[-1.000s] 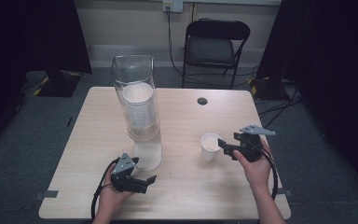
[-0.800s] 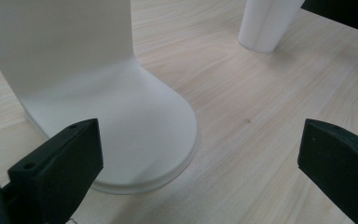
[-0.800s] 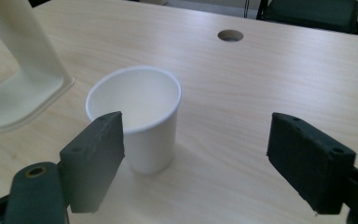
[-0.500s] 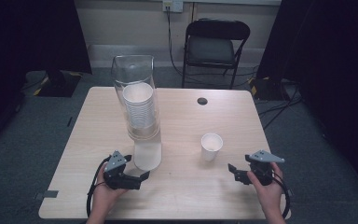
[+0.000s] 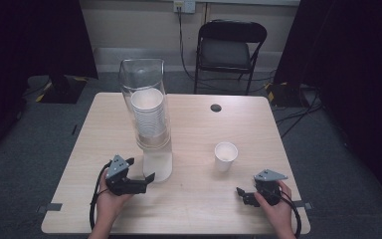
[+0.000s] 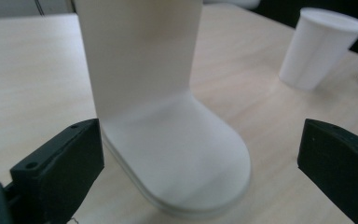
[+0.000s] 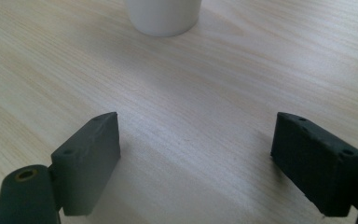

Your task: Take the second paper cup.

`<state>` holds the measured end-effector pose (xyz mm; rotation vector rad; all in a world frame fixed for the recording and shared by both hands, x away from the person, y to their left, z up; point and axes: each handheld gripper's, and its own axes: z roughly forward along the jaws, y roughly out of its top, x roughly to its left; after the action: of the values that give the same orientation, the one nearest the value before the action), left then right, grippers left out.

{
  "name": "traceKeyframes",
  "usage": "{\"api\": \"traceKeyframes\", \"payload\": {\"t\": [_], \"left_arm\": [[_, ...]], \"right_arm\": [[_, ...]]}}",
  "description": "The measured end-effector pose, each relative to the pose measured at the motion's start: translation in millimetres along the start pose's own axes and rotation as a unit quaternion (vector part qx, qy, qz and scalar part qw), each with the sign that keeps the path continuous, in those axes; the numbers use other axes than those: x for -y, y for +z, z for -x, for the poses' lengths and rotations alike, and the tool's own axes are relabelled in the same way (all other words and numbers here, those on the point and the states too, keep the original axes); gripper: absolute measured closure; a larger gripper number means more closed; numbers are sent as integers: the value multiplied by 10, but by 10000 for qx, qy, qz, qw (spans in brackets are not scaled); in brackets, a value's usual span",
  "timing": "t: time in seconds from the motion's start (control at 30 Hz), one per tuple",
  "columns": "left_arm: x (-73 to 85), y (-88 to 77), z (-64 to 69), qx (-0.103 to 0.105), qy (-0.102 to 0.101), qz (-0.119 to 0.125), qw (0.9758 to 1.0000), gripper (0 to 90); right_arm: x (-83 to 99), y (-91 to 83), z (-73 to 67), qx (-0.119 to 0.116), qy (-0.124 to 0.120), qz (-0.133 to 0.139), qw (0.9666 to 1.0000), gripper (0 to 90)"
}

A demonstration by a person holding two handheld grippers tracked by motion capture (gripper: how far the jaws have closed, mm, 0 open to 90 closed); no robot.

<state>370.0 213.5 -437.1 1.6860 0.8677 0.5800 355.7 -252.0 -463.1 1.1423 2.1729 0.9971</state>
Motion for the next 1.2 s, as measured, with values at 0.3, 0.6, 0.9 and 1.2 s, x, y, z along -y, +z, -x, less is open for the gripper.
{"api": "traceKeyframes", "payload": {"t": [0.3, 0.6, 0.9, 1.2], "left_arm": [[-189, 94, 21, -119, 107, 343, 9993, 28], [-334, 168, 50, -70, 234, 768, 9967, 72], [-334, 229, 94, -85, 138, 1178, 9929, 119], [-311, 353, 86, -232, 166, 1117, 9933, 123]], "right_arm": [[1, 0, -1, -3, 0, 2, 10000, 143], [1, 0, -2, 2, 7, 0, 10000, 144], [1, 0, -1, 4, 4, 1, 10000, 143], [1, 0, -1, 3, 5, 1, 10000, 144]]}}
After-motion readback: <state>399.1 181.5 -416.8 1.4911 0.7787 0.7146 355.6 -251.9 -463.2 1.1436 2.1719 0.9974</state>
